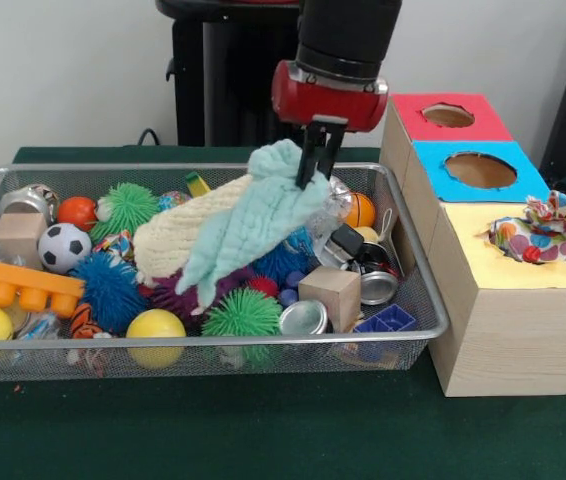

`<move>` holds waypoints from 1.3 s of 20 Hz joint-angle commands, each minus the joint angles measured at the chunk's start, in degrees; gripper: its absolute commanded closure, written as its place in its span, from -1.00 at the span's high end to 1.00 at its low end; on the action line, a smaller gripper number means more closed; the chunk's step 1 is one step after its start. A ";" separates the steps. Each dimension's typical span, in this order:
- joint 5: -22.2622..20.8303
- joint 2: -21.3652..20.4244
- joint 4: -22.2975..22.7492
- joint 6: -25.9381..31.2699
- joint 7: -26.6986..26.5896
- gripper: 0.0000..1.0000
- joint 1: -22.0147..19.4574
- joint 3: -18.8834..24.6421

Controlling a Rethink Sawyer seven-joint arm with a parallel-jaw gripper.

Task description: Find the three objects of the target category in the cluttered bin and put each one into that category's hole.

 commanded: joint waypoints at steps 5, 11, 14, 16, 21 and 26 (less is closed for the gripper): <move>7.45 -3.13 3.76 8.96 14.06 -1.00 4.91 -3.67; 9.01 -2.57 4.53 7.10 11.85 -1.00 4.87 -4.37; 9.30 -2.09 4.68 5.86 10.77 -1.00 4.20 -4.36; 9.11 -1.23 4.61 4.54 9.57 -1.00 3.17 -3.98; 7.81 0.53 5.01 0.73 7.15 -1.00 0.37 -3.24; 7.40 0.70 5.20 0.51 5.86 1.00 -1.30 -1.97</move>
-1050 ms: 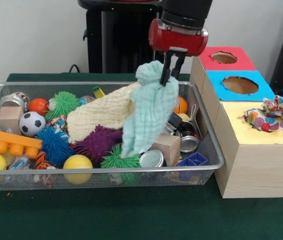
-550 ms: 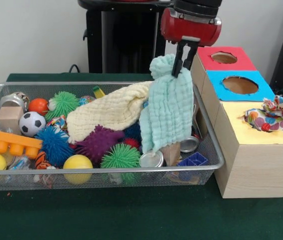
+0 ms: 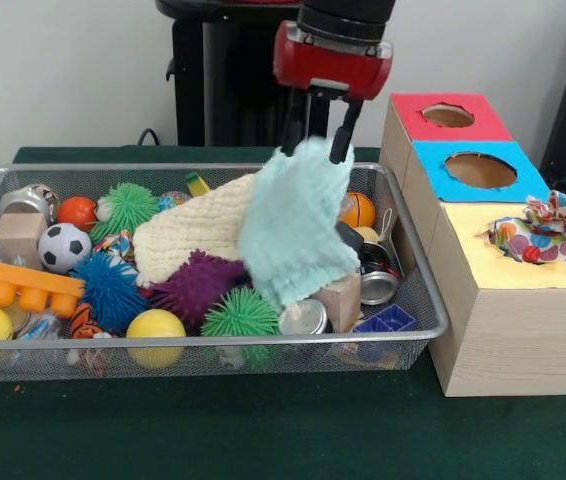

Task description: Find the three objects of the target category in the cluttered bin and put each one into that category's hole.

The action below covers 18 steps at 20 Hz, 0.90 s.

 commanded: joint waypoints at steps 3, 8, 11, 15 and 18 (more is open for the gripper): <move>-0.08 3.19 3.73 -0.44 4.72 1.00 -3.43 2.85; -0.05 2.77 3.71 0.77 4.26 1.00 -4.28 3.12; -0.14 2.28 4.44 0.56 3.84 1.00 -4.84 3.40; -1.64 1.56 4.00 2.48 1.46 1.00 -5.47 2.92; -2.58 1.21 3.19 4.25 0.07 1.00 -5.89 2.28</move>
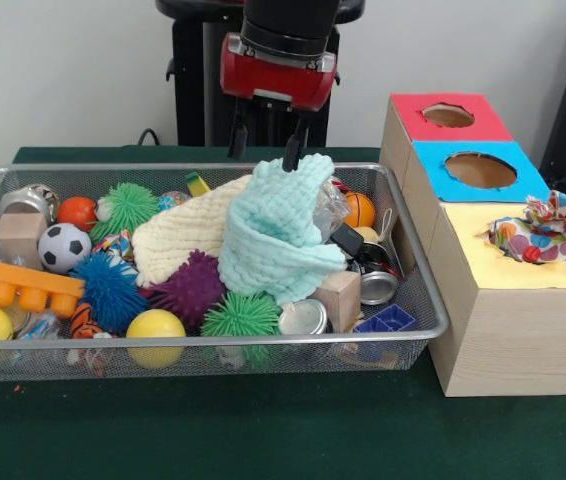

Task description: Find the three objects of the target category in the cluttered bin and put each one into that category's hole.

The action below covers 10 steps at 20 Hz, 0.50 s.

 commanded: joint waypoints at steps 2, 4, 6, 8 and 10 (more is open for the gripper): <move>-3.17 -0.66 3.58 4.07 -1.67 1.00 -3.13 2.46; -3.65 -0.51 3.68 3.52 -2.79 1.00 -4.45 2.79; -4.22 -0.06 3.75 2.51 -3.14 1.00 -5.36 2.87; -5.21 0.30 4.22 1.39 -3.31 1.00 -6.28 2.33; -6.18 0.72 3.23 2.01 -3.84 1.00 -6.84 2.10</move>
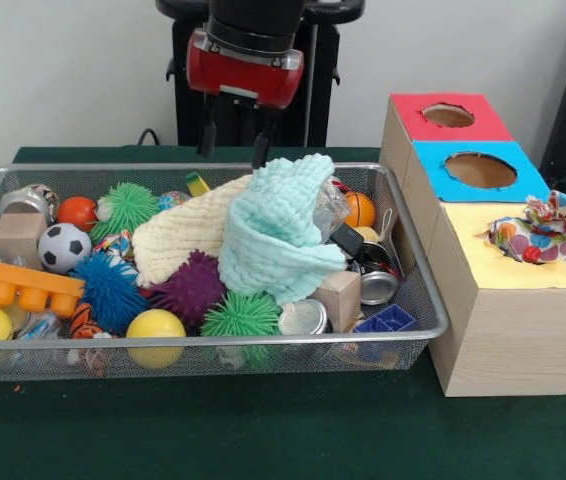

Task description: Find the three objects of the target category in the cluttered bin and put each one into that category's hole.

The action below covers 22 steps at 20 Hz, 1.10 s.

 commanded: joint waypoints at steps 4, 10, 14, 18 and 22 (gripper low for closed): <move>-7.36 1.67 3.09 1.20 -4.76 1.00 -5.79 3.21; -10.49 3.09 4.68 -3.19 -3.05 1.00 -8.00 4.11; -11.42 3.05 4.90 -3.45 -1.88 1.00 -8.41 4.65; -11.80 2.90 5.03 -3.58 -0.88 1.00 -8.42 5.07; -11.88 3.37 5.15 -4.80 0.46 1.00 -8.22 5.01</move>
